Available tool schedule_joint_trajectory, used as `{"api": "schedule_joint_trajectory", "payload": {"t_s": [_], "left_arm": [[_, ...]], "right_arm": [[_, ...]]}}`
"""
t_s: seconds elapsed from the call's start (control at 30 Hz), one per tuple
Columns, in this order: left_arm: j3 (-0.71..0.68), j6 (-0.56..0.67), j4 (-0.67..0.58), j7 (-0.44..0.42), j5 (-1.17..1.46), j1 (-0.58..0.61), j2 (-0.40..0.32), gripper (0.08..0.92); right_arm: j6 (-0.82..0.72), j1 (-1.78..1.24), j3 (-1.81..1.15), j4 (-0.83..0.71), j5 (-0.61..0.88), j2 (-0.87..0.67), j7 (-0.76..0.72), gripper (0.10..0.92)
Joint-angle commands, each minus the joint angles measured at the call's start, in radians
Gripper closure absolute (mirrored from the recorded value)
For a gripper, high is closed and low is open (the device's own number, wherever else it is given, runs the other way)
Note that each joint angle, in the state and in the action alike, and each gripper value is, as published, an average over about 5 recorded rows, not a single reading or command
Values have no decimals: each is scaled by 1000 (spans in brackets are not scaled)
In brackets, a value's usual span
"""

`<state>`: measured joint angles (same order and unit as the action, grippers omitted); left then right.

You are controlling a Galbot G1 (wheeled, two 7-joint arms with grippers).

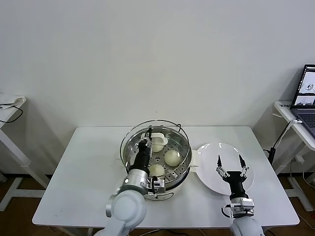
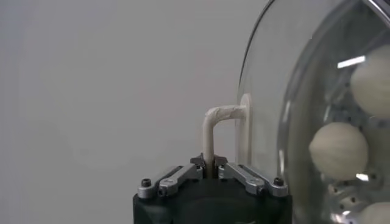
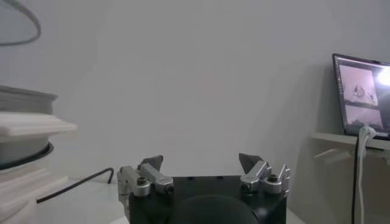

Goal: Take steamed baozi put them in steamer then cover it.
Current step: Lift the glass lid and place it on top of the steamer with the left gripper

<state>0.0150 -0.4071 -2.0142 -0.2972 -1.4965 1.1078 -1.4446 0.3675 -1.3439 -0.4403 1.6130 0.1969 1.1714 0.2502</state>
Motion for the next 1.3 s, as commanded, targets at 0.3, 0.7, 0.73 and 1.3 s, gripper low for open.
{"api": "schedule_joint_trajectory", "payload": {"t_s": [0.3, 0.7, 0.73, 1.3], "left_arm": [[-28, -10, 74, -29, -115, -6, -76, 812], [-28, -2, 83, -23, -134, 6, -75, 812], [-28, -2, 84, -22, -136, 7, -75, 812], [-19, 21, 103, 1, -182, 18, -81, 812]], "right_arm": [[-1, 0, -1, -5, -1, 1, -6, 203], [-7, 10, 4, -7, 1, 1, -5, 203], [-8, 10, 4, -7, 1, 0, -5, 203], [-7, 8, 5, -8, 2, 2, -6, 203]]}}
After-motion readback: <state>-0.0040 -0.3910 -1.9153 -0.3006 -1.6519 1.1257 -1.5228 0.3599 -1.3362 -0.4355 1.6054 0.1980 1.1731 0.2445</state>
